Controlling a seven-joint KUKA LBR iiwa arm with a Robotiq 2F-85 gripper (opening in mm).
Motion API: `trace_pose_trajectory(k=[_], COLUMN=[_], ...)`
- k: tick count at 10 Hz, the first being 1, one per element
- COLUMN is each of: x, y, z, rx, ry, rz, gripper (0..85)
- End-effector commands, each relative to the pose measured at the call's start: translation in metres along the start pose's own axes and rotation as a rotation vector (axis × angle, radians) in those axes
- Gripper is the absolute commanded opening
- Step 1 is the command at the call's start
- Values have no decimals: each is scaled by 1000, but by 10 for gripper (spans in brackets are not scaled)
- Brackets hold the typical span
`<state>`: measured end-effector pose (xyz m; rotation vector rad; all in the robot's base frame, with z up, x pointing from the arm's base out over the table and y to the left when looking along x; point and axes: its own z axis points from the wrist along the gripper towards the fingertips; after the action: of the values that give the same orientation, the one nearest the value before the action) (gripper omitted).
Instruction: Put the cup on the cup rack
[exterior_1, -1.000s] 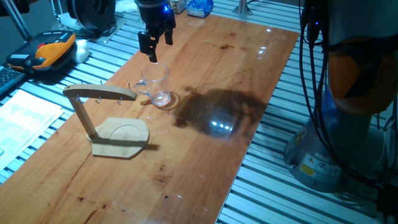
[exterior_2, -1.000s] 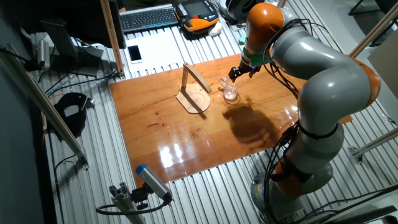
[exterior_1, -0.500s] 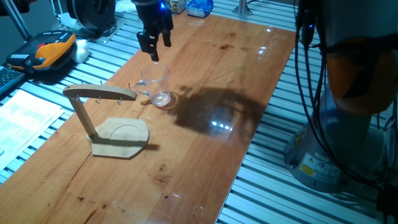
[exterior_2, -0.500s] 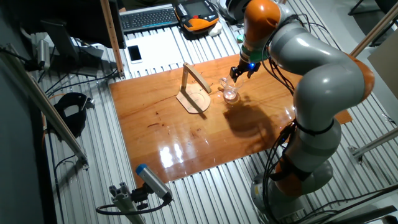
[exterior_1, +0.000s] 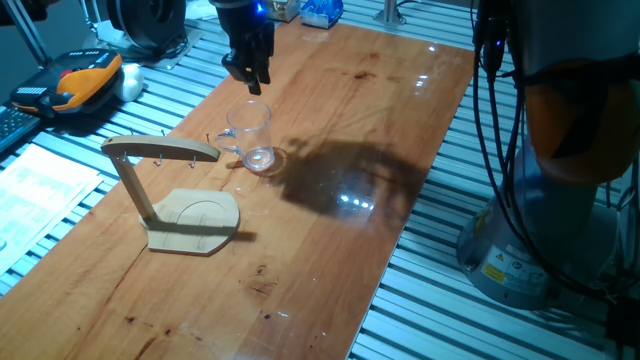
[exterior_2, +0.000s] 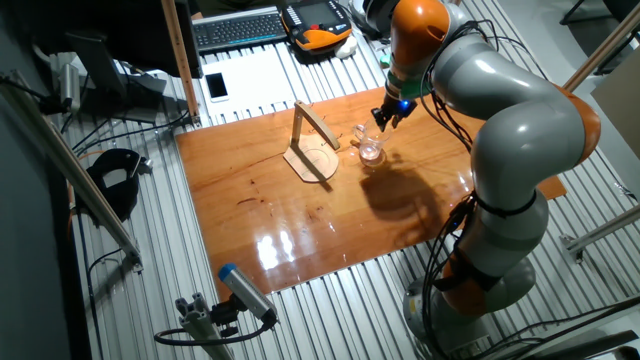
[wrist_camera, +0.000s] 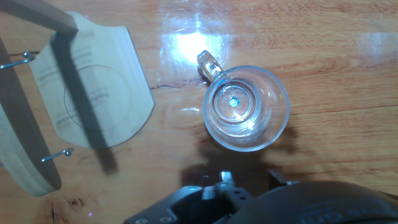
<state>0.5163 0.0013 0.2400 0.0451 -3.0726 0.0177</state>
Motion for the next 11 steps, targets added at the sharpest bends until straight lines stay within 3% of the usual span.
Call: trace_pose_trajectory(k=[1,11], x=[0,-2], y=[0,0], z=[0,3], rx=[0,-1], ry=[-1,-4], rz=[0,6], gripper=[0,0])
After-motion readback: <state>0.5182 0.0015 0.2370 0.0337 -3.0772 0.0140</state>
